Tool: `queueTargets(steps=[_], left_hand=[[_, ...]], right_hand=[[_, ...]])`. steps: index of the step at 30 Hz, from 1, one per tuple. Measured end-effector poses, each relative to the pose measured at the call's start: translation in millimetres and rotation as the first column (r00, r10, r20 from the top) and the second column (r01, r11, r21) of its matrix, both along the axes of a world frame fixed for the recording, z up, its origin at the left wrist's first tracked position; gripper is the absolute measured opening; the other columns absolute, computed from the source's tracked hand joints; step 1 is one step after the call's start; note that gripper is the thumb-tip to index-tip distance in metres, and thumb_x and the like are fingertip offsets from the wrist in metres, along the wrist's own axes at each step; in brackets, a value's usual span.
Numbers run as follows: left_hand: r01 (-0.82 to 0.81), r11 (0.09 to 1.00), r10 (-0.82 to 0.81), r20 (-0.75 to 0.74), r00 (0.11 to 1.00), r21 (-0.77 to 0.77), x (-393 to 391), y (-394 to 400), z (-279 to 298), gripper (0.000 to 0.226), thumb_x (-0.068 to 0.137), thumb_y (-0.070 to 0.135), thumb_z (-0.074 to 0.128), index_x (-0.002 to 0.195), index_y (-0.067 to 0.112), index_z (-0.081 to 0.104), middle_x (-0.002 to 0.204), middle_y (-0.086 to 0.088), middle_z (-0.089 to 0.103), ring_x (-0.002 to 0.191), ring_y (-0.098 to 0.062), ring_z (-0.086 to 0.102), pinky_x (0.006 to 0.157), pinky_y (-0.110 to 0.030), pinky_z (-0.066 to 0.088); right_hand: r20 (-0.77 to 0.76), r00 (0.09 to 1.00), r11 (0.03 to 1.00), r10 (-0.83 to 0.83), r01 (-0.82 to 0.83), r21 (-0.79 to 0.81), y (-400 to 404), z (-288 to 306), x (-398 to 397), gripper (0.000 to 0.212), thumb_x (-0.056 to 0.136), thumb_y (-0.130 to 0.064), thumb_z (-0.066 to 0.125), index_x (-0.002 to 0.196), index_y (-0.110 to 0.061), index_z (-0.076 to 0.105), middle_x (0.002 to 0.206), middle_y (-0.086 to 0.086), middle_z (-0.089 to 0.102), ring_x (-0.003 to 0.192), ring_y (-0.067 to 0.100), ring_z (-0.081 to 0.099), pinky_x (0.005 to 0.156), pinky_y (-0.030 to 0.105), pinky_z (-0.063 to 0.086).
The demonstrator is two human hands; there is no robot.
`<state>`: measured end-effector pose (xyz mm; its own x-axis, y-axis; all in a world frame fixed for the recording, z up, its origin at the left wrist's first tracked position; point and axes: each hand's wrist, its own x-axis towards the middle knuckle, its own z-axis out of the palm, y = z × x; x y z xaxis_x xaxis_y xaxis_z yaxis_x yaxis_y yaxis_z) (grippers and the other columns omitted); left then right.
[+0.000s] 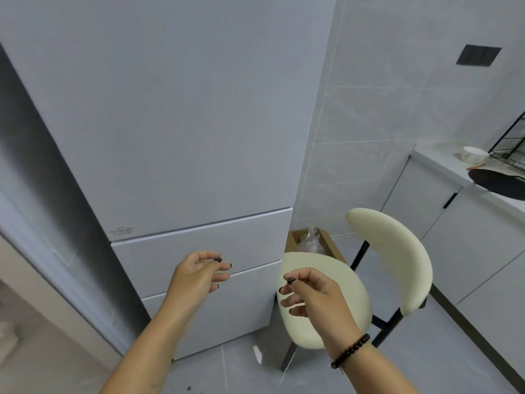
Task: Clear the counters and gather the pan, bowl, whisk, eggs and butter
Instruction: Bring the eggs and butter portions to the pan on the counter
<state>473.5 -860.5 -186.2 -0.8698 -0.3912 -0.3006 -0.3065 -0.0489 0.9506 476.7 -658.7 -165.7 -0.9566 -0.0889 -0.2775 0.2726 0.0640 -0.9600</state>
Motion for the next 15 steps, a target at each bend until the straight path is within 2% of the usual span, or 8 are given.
queueTargets(steps=[2, 5, 7, 9, 11, 12, 15], left_hand=[[-0.045, 0.997, 0.044, -0.029, 0.999, -0.059, -5, -23, 5, 0.016, 0.095, 0.010, 0.056, 0.111, 0.014, 0.055, 0.107, -0.005, 0.069, 0.088, -0.017, 0.067, 0.073, -0.029, 0.052], [-0.166, 0.962, 0.147, -0.104, 0.984, -0.218, -19, -65, 16, 0.037, 0.091, 0.013, 0.063, 0.124, 0.017, 0.046, 0.132, -0.006, 0.054, 0.105, -0.021, 0.059, 0.091, -0.038, 0.049], [-0.288, 0.904, 0.245, -0.168, 0.955, -0.316, -28, -90, 27, 0.060, 0.088, 0.012, 0.066, 0.139, 0.010, 0.036, 0.147, -0.011, 0.036, 0.122, -0.026, 0.049, 0.101, -0.037, 0.041], [-0.411, 0.843, 0.341, -0.246, 0.907, -0.348, -34, -114, 40, 0.076, 0.084, 0.009, 0.070, 0.146, 0.007, 0.027, 0.151, -0.015, 0.022, 0.134, -0.026, 0.035, 0.111, -0.034, 0.032], [-0.502, 0.800, 0.404, -0.325, 0.855, -0.329, -42, -135, 51, 0.076, 0.080, 0.005, 0.072, 0.143, 0.007, 0.030, 0.149, -0.016, 0.023, 0.130, -0.021, 0.033, 0.111, -0.032, 0.031], [-0.520, 0.790, 0.416, -0.338, 0.844, -0.326, -47, -144, 54, 0.077, 0.079, 0.005, 0.072, 0.143, 0.008, 0.030, 0.150, -0.016, 0.022, 0.132, -0.023, 0.031, 0.112, -0.036, 0.031], [-0.487, 0.813, 0.407, -0.286, 0.867, -0.320, -61, -170, 62, 0.097, 0.084, 0.013, 0.072, 0.154, 0.011, 0.004, 0.159, -0.013, 0.004, 0.147, -0.029, 0.009, 0.118, -0.043, 0.021]], right_hand=[[0.000, 1.000, 1.000, -0.007, 0.007, -0.017, -16, 5, 0, 0.016, 0.091, 0.001, 0.050, 0.090, -0.004, 0.065, 0.069, 0.004, 0.069, 0.054, 0.012, 0.062, 0.053, 0.022, 0.049], [0.004, 1.000, 1.000, -0.010, 0.010, -0.028, -41, 13, -7, 0.015, 0.092, 0.001, 0.050, 0.093, -0.002, 0.065, 0.072, 0.007, 0.069, 0.055, 0.014, 0.062, 0.052, 0.022, 0.048], [-0.006, 1.000, 1.000, 0.006, -0.006, -0.025, -58, 17, -11, 0.015, 0.092, 0.001, 0.050, 0.095, -0.003, 0.065, 0.074, 0.008, 0.070, 0.058, 0.016, 0.063, 0.052, 0.022, 0.048], [-0.026, 0.999, 0.999, 0.022, -0.023, -0.026, -76, 20, -14, 0.016, 0.092, 0.001, 0.050, 0.095, -0.004, 0.065, 0.076, 0.008, 0.070, 0.059, 0.015, 0.063, 0.053, 0.022, 0.049], [-0.045, 0.998, 0.999, 0.033, -0.034, -0.027, -90, 23, -14, 0.016, 0.092, 0.002, 0.050, 0.093, -0.005, 0.065, 0.076, 0.009, 0.070, 0.058, 0.015, 0.062, 0.053, 0.022, 0.049], [-0.054, 0.998, 0.999, 0.035, -0.036, -0.022, -94, 26, -14, 0.016, 0.092, 0.002, 0.050, 0.093, -0.005, 0.065, 0.077, 0.009, 0.070, 0.058, 0.015, 0.062, 0.053, 0.022, 0.049], [-0.077, 0.996, 0.999, 0.038, -0.039, -0.012, -109, 32, -14, 0.017, 0.092, 0.002, 0.049, 0.093, -0.005, 0.064, 0.080, 0.011, 0.071, 0.059, 0.016, 0.062, 0.054, 0.022, 0.049]])
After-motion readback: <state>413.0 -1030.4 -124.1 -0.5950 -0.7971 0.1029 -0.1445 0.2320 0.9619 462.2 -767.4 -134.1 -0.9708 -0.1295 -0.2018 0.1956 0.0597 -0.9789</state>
